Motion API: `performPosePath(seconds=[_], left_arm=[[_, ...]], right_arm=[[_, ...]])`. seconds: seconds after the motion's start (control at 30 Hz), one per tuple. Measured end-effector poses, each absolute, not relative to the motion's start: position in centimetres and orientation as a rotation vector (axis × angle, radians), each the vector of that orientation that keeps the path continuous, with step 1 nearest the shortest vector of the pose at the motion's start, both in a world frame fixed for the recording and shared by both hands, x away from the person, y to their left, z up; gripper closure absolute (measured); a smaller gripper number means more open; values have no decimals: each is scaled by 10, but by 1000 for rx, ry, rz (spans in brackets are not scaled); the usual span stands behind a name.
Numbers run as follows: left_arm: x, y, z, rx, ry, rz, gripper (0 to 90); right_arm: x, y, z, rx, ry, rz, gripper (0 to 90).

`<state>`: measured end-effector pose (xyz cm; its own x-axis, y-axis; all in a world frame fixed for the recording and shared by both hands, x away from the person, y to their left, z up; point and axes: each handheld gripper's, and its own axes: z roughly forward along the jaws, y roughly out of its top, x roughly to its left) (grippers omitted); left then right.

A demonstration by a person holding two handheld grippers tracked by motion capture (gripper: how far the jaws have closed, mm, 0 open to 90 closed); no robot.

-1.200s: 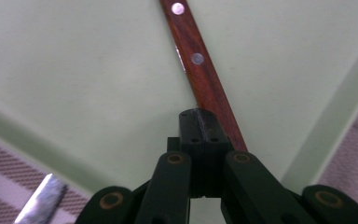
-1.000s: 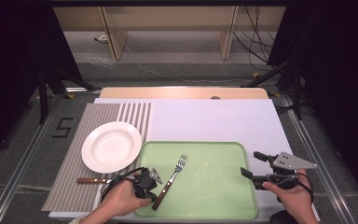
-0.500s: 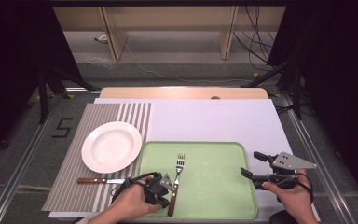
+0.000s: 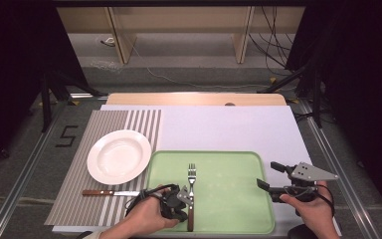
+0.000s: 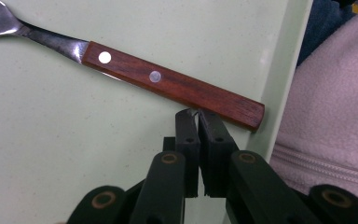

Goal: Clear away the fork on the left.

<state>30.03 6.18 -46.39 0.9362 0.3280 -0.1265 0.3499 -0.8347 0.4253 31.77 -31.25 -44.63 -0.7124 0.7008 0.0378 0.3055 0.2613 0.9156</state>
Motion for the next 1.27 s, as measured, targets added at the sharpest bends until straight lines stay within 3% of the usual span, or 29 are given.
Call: performPosePath(seconds=[0.3,0.57,0.77,0.93,1.1,1.2,1.27], left_arm=[[304,71,-458,2604,510,4,798],[310,84,-450,2551,411,129,678],[317,97,-448,2489,414,187,535],[319,109,-449,2389,511,203,288],[316,137,-445,2189,630,245,143],[316,152,-446,2137,661,283,8],[316,162,-445,2105,658,322,0]], right_arm=[[317,-313,-446,918,2159,1440,202],[317,-313,-446,917,2157,1443,202],[317,-313,-446,918,2156,1445,202],[317,-313,-446,919,2153,1448,201],[317,-314,-446,921,2154,1450,201],[317,-315,-446,922,2148,1455,200],[317,-316,-446,923,2150,1453,200]])
